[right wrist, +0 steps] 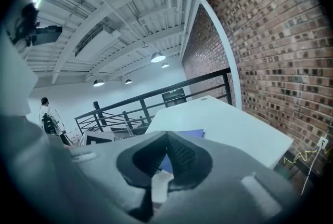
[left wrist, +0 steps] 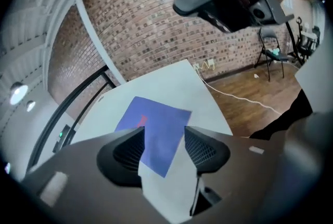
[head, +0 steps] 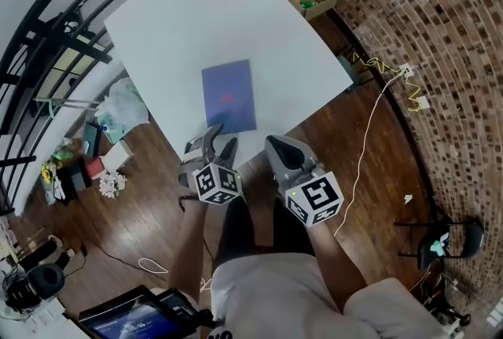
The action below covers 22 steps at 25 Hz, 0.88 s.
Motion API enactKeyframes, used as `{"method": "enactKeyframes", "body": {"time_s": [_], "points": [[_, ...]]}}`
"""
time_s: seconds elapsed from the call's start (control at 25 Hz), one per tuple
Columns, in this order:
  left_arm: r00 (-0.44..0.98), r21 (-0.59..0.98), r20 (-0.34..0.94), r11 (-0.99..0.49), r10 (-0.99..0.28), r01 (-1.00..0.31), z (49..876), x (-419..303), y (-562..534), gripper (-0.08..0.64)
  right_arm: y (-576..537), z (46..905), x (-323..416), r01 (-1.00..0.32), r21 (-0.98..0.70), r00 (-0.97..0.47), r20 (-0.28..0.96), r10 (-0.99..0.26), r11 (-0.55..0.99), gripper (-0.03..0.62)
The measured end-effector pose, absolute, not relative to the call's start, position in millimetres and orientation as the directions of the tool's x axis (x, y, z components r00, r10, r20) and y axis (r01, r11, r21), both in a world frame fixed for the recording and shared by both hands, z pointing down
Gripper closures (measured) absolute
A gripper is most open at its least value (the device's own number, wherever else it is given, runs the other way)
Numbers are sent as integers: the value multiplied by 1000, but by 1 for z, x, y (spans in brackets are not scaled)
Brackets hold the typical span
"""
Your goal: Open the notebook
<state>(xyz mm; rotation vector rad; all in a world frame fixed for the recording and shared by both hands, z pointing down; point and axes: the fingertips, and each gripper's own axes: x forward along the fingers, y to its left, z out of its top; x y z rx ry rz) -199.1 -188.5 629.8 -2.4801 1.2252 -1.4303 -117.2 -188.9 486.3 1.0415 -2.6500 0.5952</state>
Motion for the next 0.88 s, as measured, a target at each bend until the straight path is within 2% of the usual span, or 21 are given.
{"method": "enactKeyframes", "body": {"time_s": [0.08,0.16,0.32,0.68,0.88], "points": [[234,-455,716,-694,-658,-557,638,-201,-192,253,-192,489,-117,-702,-283,-710,357,-607,654,600],[205,-531,698,-688,-686,-494,644,-203,-195,216,-195,493,-116,-714,-284,-698,361,-618,640,600],[176,-619,670,-674,-721,-403,654,-203,-195,213,-194,502,-113,-729,-295,-683,374,-628,618,600],[140,-718,606,-615,-783,-326,654,-199,-205,216,-190,501,-123,-729,-316,-684,368,-629,608,600],[155,-726,575,-588,-803,-356,649,-194,-205,245,-187,499,-127,-722,-321,-692,361,-625,613,600]]}}
